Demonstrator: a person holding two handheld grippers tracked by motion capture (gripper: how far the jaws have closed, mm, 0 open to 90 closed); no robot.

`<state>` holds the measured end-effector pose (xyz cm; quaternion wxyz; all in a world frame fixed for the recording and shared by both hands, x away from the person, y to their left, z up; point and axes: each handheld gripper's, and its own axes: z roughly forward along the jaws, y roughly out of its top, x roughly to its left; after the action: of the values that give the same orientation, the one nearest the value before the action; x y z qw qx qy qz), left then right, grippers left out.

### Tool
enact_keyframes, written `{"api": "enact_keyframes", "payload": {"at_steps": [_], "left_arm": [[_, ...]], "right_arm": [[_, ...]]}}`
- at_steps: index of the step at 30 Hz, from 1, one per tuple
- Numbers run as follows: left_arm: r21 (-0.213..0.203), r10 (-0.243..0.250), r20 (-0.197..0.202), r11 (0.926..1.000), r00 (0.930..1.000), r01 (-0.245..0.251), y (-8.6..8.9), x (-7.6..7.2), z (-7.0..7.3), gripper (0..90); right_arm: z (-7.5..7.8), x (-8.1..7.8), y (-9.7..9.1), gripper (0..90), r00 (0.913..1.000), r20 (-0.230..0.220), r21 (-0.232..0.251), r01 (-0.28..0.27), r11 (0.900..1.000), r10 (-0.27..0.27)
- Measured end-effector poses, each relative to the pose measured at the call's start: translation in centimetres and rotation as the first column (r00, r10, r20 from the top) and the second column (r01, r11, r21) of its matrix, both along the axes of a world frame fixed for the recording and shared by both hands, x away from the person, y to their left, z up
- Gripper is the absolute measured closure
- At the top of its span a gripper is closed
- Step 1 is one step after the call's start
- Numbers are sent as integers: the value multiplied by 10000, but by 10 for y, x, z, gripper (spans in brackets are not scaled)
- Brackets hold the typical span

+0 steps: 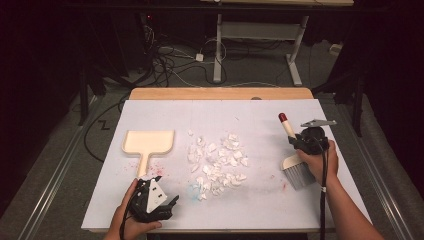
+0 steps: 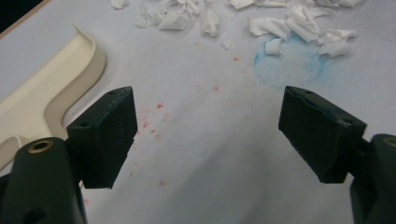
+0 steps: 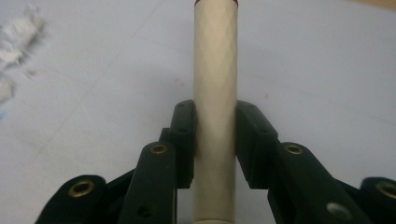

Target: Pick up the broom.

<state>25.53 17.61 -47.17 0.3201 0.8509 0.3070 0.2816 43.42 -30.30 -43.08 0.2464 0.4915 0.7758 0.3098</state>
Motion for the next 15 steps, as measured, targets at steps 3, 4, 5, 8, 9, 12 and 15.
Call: {"api": "enact_keyframes", "payload": {"at_steps": [3,4,5,8,9,12,15], "left_arm": [[-76,40,1,10000,10000,-40,1,-1,1,185],[-129,80,11,9999,10000,-80,1,0,2,185],[-204,112,18,9997,9999,-112,1,0,2,183],[-463,218,28,9987,9998,-216,2,2,7,182],[-607,226,18,9979,9997,-224,1,3,9,182],[-724,245,207,9971,9995,-230,-1,5,16,181],[-1172,-54,284,9931,9996,87,-13,9,34,182]], "right_arm": [[12,-8,0,713,9982,604,195,-43,9998,31],[16,-12,0,714,9968,788,273,-148,9995,126],[21,-17,1,715,9925,1222,342,-87,9994,45],[37,-29,5,715,9808,1940,427,-285,9987,197],[40,-31,5,715,9790,2035,597,-278,9978,151],[45,-36,6,715,9728,2309,763,-341,9965,156],[58,-51,15,715,9558,2931,1005,-555,9934,237]]}}
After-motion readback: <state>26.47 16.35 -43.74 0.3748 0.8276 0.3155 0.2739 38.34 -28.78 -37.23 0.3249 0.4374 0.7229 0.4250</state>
